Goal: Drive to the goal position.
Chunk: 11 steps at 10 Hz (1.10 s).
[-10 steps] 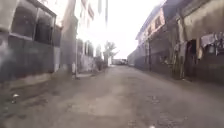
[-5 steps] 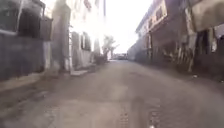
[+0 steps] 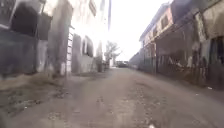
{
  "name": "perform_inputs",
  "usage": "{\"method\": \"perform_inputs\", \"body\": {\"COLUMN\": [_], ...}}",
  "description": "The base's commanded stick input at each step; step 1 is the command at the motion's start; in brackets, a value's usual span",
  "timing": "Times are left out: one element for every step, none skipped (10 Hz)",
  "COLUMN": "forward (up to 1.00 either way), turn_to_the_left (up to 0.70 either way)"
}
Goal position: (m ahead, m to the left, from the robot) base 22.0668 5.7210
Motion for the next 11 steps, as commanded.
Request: {"method": "perform_inputs", "body": {"forward": [1.00, 1.00, 1.00, 1.00, 1.00, 1.00, 1.00, 1.00, 1.00, 1.00, 1.00], "turn_to_the_left": [0.00, 0.00, 0.00, 0.00, 0.00, 0.00, 0.00, 0.00, 0.00, 0.00, 0.00]}}
